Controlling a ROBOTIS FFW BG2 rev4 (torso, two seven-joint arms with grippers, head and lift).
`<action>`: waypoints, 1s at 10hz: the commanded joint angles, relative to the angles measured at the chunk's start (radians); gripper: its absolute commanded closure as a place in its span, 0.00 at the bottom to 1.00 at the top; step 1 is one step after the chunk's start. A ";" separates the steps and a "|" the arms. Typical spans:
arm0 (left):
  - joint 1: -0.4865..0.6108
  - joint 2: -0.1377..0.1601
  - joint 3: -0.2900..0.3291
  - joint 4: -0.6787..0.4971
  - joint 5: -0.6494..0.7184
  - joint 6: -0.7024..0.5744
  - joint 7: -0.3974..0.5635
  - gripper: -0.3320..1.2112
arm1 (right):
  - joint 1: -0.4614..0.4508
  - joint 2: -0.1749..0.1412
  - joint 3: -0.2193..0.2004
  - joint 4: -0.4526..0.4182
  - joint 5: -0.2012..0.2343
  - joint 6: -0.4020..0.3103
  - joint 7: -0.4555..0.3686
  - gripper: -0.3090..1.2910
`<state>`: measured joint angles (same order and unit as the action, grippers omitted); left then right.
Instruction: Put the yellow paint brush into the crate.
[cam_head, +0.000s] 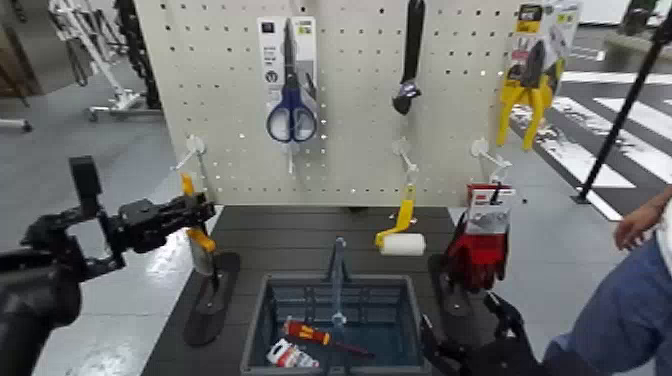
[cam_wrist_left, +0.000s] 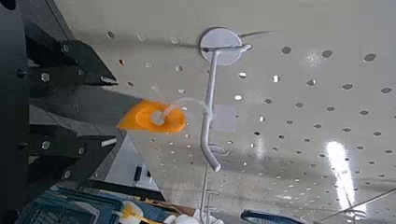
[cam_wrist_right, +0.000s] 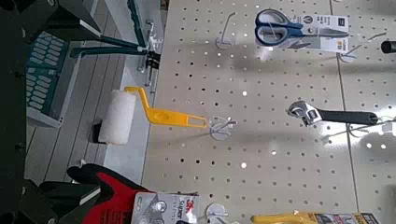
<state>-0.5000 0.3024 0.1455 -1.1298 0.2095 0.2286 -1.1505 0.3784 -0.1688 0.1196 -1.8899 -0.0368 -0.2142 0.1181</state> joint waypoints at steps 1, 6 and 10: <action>0.000 -0.002 0.002 -0.015 -0.005 0.008 0.003 0.98 | 0.002 -0.001 -0.001 -0.002 0.000 -0.001 0.000 0.28; 0.003 -0.005 0.008 -0.022 -0.007 0.009 0.003 0.98 | 0.002 -0.001 -0.003 -0.002 -0.002 -0.001 0.003 0.28; 0.038 -0.017 0.025 -0.122 -0.002 0.046 -0.014 0.98 | 0.007 -0.001 -0.008 -0.003 -0.002 -0.001 0.003 0.28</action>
<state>-0.4703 0.2880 0.1668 -1.2231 0.2069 0.2634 -1.1639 0.3843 -0.1703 0.1129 -1.8929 -0.0383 -0.2147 0.1212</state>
